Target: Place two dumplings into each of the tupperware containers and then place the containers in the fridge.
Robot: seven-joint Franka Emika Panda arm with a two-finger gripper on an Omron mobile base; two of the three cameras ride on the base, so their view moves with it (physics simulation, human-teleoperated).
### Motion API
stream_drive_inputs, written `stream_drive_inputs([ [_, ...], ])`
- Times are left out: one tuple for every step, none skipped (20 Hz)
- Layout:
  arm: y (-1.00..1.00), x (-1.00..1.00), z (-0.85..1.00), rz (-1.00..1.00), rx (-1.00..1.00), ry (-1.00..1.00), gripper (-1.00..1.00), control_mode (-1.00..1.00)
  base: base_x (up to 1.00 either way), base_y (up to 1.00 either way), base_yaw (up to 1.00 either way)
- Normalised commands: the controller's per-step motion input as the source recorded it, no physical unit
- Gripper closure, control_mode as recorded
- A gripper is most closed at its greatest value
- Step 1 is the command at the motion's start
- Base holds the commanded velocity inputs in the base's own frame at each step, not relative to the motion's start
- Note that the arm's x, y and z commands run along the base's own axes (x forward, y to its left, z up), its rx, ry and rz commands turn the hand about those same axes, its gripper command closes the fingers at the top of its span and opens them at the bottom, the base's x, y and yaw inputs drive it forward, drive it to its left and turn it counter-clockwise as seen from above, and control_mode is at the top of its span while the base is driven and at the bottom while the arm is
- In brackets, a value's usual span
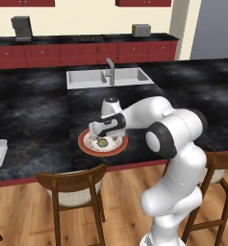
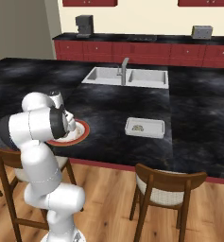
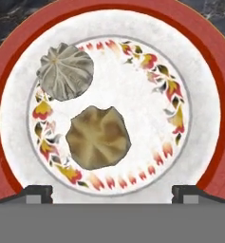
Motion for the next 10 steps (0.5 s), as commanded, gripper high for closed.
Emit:
stream_drive_inputs([
  [0.18,0.10,-0.34,0.04,0.00,0.00,-1.00,-1.00,0.00,0.00,0.00],
  [0.18,0.09,-0.35,0.04,0.00,0.00,-1.00,-1.00,0.00,0.00,0.00],
  [0.26,0.09,-0.34,0.03,0.00,0.00,-1.00,-1.00,0.00,0.00,0.00],
  [0.19,0.14,-0.27,0.03,0.00,0.00,-1.00,-1.00,0.00,0.00,0.00],
  [0.13,0.24,-0.22,0.03,0.00,0.00,-1.00,-1.00,0.00,0.00,0.00],
  [0.00,0.29,-0.16,0.01,0.00,0.00,-1.00,-1.00,0.00,0.00,0.00],
  [0.00,0.29,-0.14,0.00,0.00,0.00,-1.00,-1.00,0.00,0.00,0.00],
  [0.00,0.26,-0.11,0.00,0.00,0.00,-1.00,-1.00,0.00,0.00,0.00],
  [0.00,0.22,-0.12,0.00,0.00,0.00,-1.00,-1.00,0.00,0.00,0.00],
  [0.00,0.11,-0.16,0.00,0.00,0.00,-1.00,-1.00,0.00,0.00,0.00],
])
